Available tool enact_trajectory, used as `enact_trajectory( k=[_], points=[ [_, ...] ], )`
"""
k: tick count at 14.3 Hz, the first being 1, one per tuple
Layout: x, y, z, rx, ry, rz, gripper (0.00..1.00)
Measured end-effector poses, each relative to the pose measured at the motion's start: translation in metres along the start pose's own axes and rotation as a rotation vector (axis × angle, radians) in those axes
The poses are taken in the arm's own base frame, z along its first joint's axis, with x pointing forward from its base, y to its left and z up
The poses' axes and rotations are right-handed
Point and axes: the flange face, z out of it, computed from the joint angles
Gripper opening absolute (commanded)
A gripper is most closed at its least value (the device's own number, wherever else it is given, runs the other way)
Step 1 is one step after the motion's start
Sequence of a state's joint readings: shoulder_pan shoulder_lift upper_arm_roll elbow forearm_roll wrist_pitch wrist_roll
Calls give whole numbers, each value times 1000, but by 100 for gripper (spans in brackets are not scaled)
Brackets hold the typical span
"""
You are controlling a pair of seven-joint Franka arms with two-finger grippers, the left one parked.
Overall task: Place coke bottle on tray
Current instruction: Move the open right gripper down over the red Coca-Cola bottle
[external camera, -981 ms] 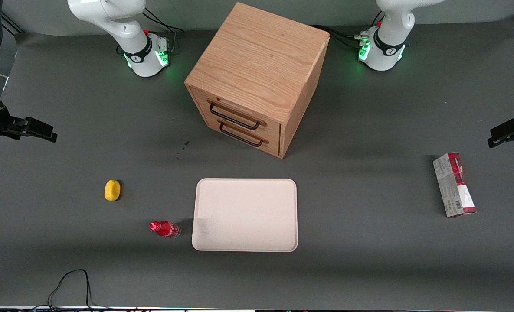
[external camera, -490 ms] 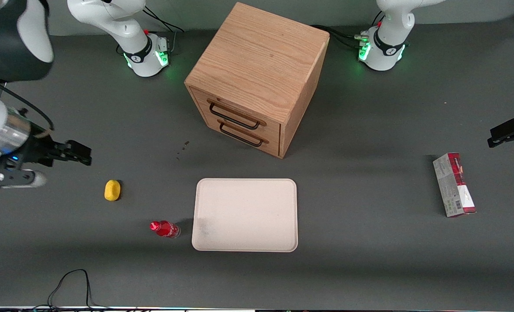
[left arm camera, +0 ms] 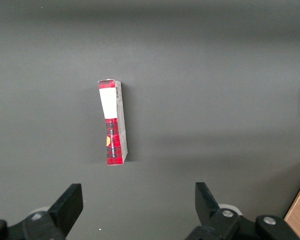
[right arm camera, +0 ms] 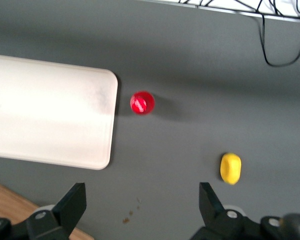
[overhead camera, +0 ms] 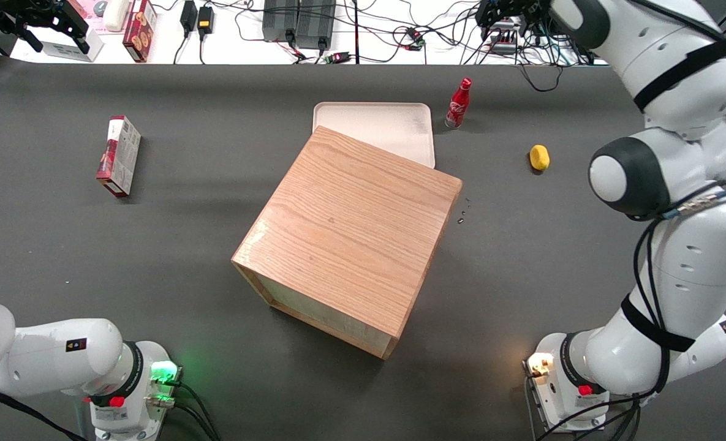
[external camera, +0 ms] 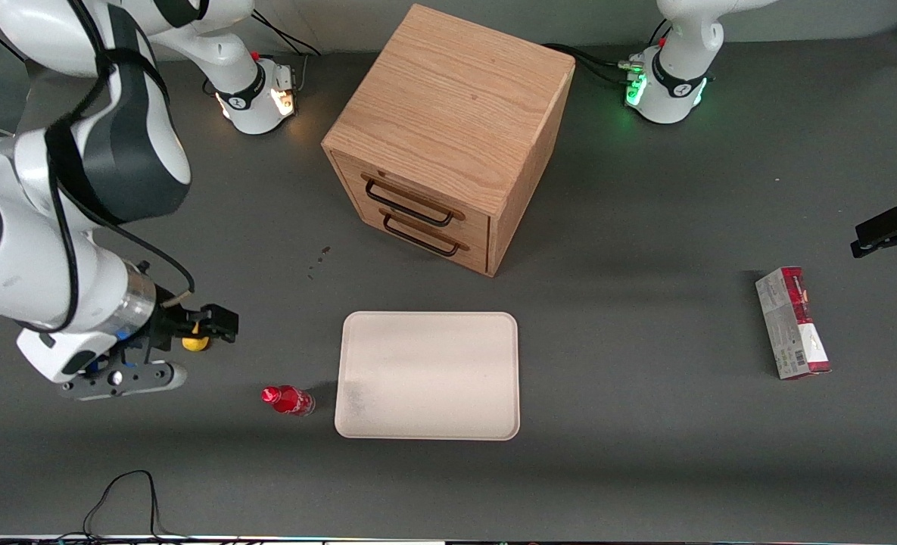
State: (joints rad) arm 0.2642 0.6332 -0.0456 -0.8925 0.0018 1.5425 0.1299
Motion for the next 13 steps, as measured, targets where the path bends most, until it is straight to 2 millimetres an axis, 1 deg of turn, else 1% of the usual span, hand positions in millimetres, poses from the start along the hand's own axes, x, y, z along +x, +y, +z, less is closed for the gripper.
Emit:
enact_trajectory(
  k=[3,7,8,9,13],
  points=[
    [14,1,17,2,26,4,100],
    [24,0,35,3,43,5,100],
    [25,0,43,1,33,5,100],
    [27,-1,53,-1,21,4,100],
    [42,-5,110,-6,1,2,100]
  ],
)
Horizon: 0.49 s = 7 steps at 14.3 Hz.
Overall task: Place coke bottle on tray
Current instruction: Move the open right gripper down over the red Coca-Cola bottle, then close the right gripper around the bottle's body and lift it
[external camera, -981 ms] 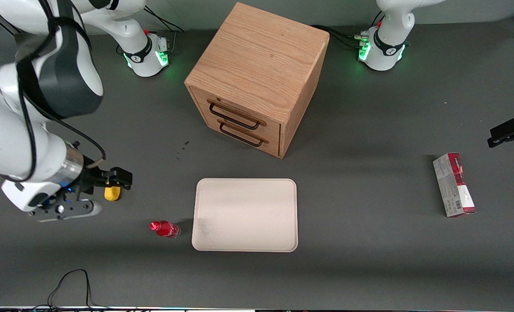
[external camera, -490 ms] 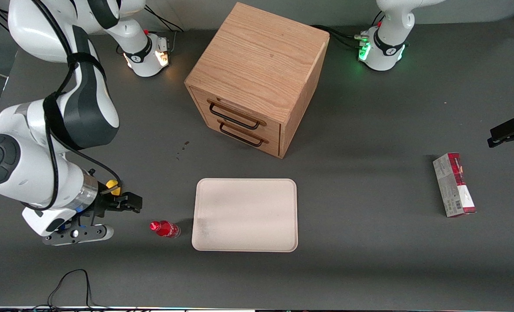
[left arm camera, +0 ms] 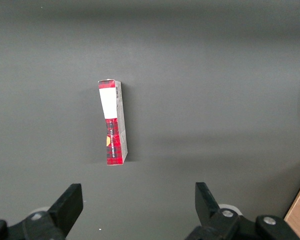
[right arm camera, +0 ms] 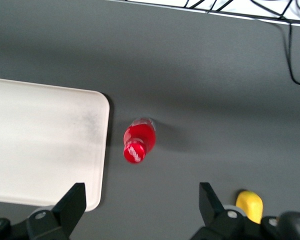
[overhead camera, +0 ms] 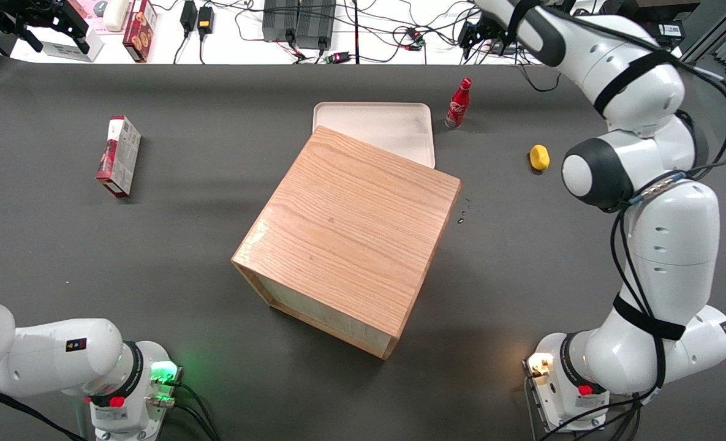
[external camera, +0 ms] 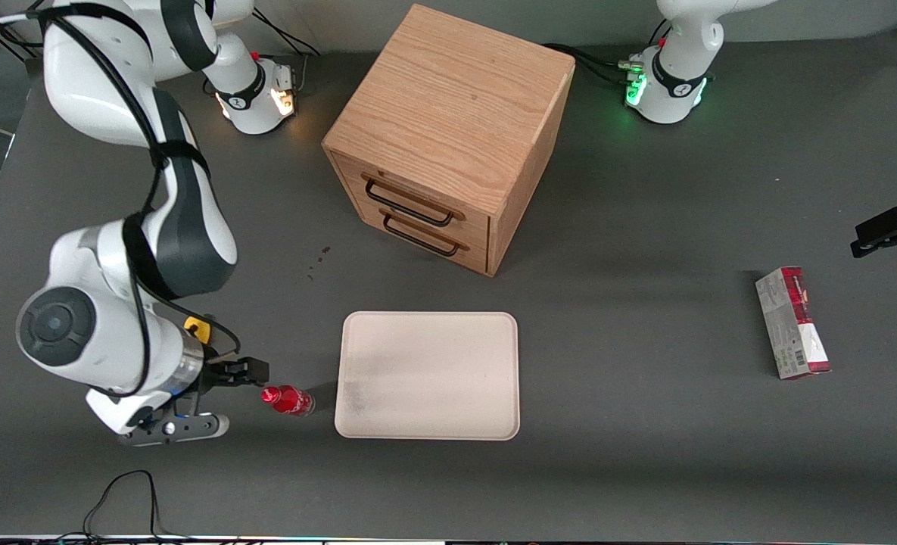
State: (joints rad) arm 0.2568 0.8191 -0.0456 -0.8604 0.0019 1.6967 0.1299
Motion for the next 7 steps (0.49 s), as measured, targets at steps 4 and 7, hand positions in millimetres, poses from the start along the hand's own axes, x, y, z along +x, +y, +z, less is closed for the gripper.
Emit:
enact_trajectory(
  k=[4,7],
  points=[
    [12,-6,64,0,-14,-5,100],
    [16,-10,90,36,-17,-9,100]
  ],
)
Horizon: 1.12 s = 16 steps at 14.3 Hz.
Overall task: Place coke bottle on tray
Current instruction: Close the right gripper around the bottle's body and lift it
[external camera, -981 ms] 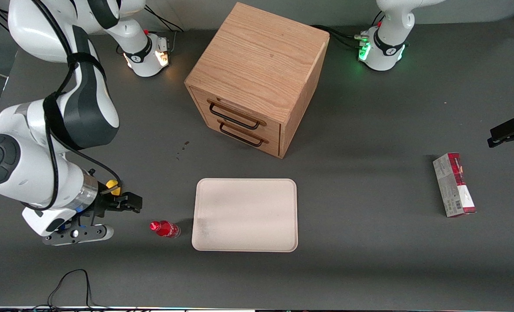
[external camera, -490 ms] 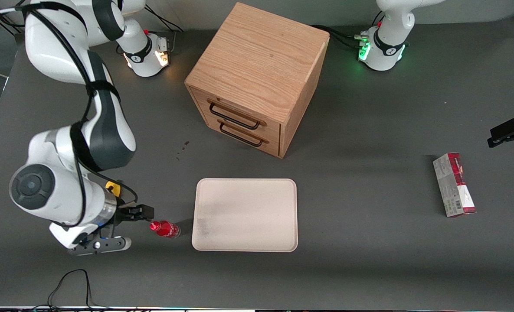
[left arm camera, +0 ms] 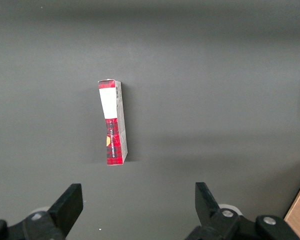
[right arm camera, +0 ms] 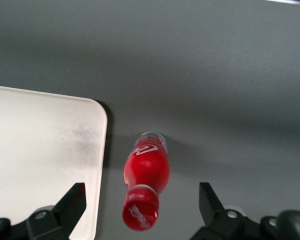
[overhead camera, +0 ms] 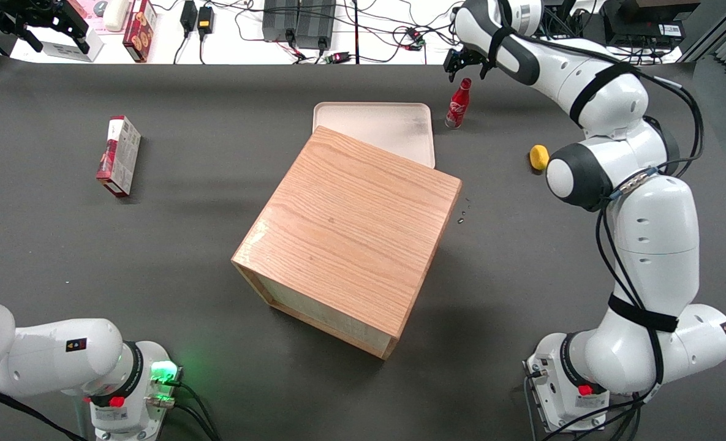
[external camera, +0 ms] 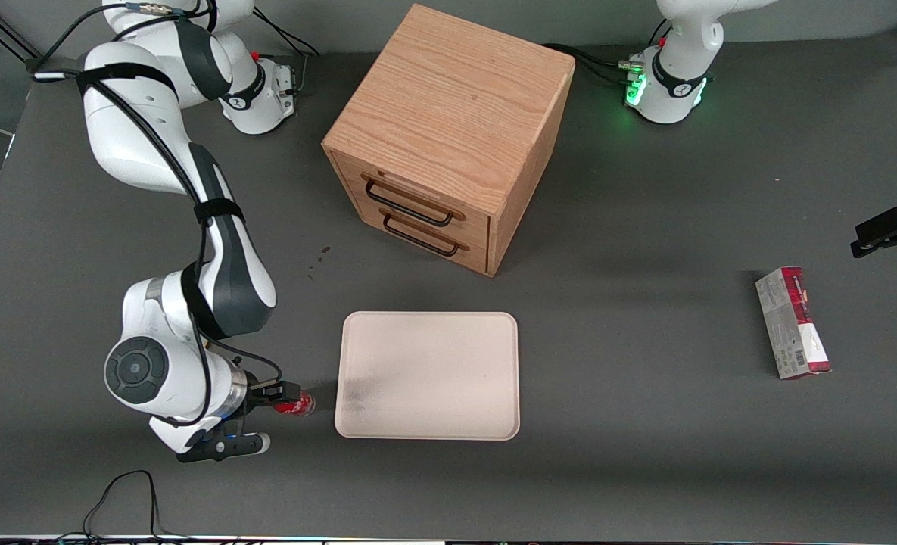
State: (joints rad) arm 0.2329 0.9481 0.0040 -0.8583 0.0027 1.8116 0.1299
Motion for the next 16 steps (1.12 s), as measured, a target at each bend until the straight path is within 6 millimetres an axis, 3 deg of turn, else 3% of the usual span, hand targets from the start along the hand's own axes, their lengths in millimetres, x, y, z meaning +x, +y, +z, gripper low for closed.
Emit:
enact_trajectory(
  k=[4,13,16],
  points=[
    [2,9,9,17,-11,12,100],
    [-2,6,11,19,-44,7,99],
    [-2,6,11,7,-43,4,54]
  ],
)
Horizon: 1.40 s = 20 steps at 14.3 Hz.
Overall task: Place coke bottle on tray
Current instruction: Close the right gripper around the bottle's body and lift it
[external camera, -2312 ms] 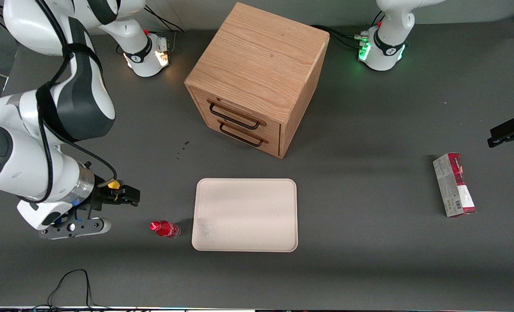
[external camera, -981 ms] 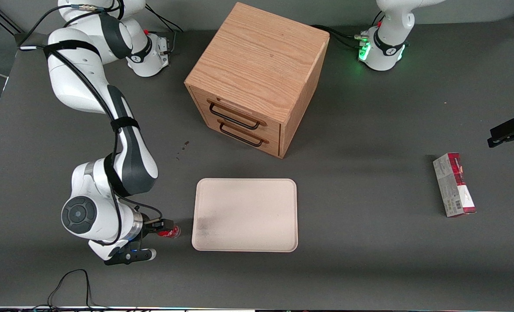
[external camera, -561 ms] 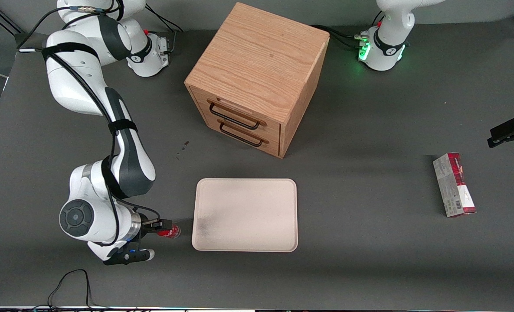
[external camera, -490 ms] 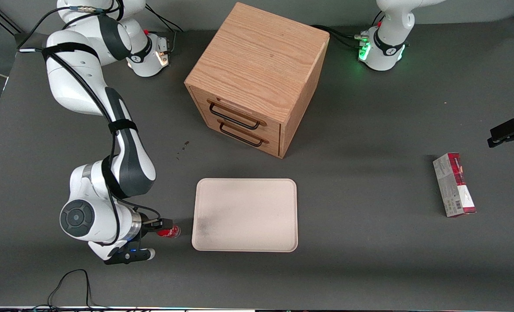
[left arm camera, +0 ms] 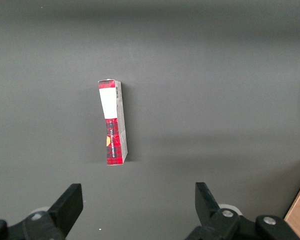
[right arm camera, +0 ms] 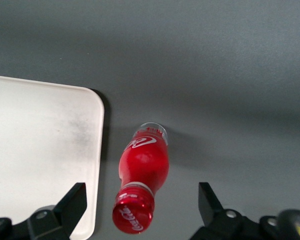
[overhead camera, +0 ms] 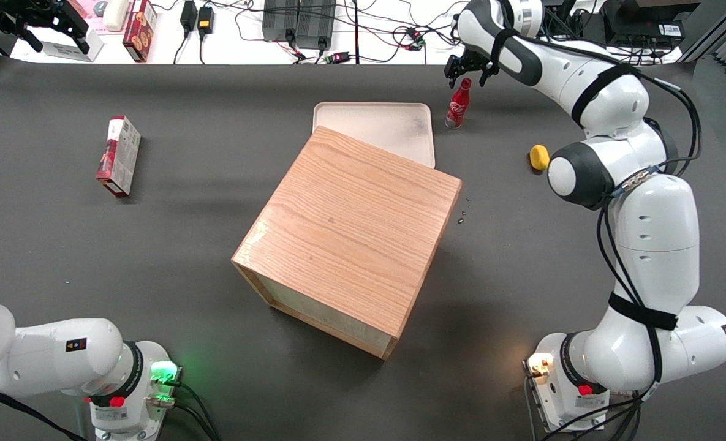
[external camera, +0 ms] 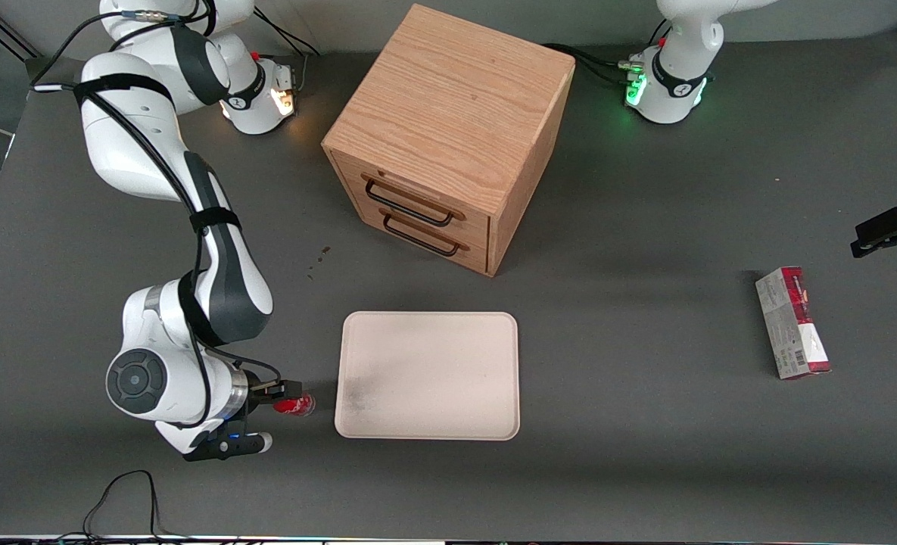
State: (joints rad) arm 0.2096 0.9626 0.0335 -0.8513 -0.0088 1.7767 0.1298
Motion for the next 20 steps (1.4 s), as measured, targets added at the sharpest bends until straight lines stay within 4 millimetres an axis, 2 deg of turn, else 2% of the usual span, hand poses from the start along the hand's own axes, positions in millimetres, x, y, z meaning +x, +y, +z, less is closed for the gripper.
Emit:
enact_trajectory(
  k=[2,5,12,14,16,20],
  points=[
    [0,-2,1,-4,-1,-4,28],
    [-1,-5,2,-5,-4,-8,0],
    [-1,-4,1,-11,-7,-8,0],
    [-4,-3,-5,-14,-24,-7,0],
    [-8,-2,-30,-16,-30,-6,0],
    [-34,2,-123,-18,-22,-3,0]
  ],
)
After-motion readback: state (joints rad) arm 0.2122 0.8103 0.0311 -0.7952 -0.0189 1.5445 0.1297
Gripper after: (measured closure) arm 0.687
